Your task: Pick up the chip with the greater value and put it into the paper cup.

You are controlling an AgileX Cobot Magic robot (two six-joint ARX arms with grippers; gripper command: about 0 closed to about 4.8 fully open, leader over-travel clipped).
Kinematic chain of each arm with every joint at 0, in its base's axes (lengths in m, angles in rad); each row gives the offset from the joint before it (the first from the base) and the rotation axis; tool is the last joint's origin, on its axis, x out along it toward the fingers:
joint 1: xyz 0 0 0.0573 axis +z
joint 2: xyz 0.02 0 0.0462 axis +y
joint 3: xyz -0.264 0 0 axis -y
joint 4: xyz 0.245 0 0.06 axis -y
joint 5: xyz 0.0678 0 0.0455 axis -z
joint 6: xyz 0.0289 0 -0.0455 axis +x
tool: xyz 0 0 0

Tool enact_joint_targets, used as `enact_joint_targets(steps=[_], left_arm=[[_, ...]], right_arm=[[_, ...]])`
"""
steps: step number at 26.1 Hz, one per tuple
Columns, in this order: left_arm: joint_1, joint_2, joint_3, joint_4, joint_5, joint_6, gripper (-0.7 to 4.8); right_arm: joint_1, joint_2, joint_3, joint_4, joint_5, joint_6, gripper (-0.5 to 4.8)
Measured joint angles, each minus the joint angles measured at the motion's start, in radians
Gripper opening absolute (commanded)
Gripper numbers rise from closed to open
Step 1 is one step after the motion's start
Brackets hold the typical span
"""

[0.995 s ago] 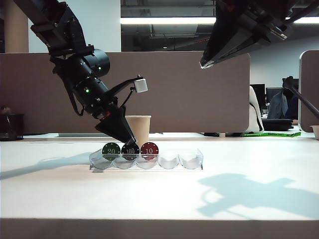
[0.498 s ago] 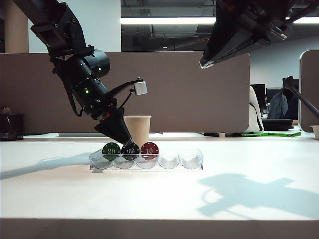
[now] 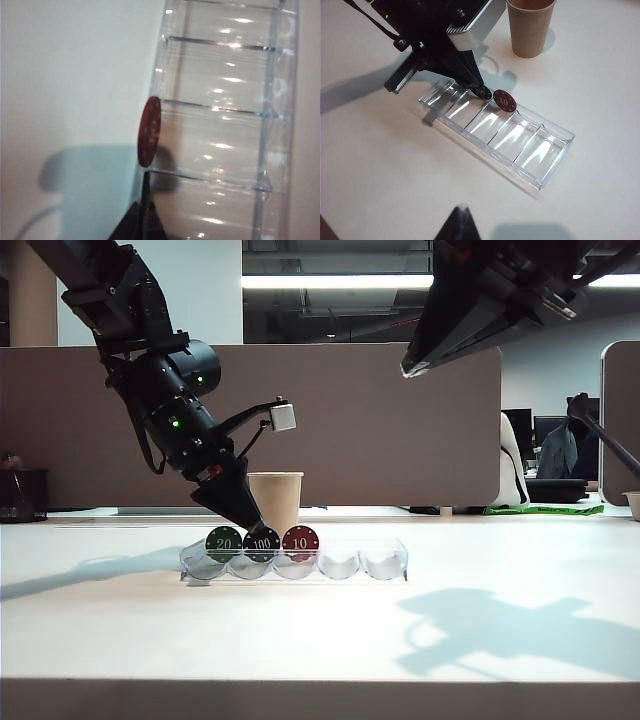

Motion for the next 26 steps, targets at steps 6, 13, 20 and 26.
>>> enact_joint_targets(steps=[6, 13, 20, 26], left_arm=[[0.000, 0.000, 0.000, 0.000, 0.000, -0.004, -0.06], [0.000, -0.035, 0.012, -0.018, 0.000, -0.007, -0.06], [0.000, -0.090, 0.012, -0.019, 0.009, -0.007, -0.06], [0.000, -0.135, 0.012, -0.011, 0.026, -0.007, -0.06]], right_arm=[[0.000, 0.000, 0.000, 0.000, 0.000, 0.000, -0.05], [0.000, 0.000, 0.000, 0.000, 0.000, 0.000, -0.05], [0.000, 0.000, 0.000, 0.000, 0.000, 0.000, -0.05], [0.000, 0.000, 0.000, 0.000, 0.000, 0.000, -0.05]])
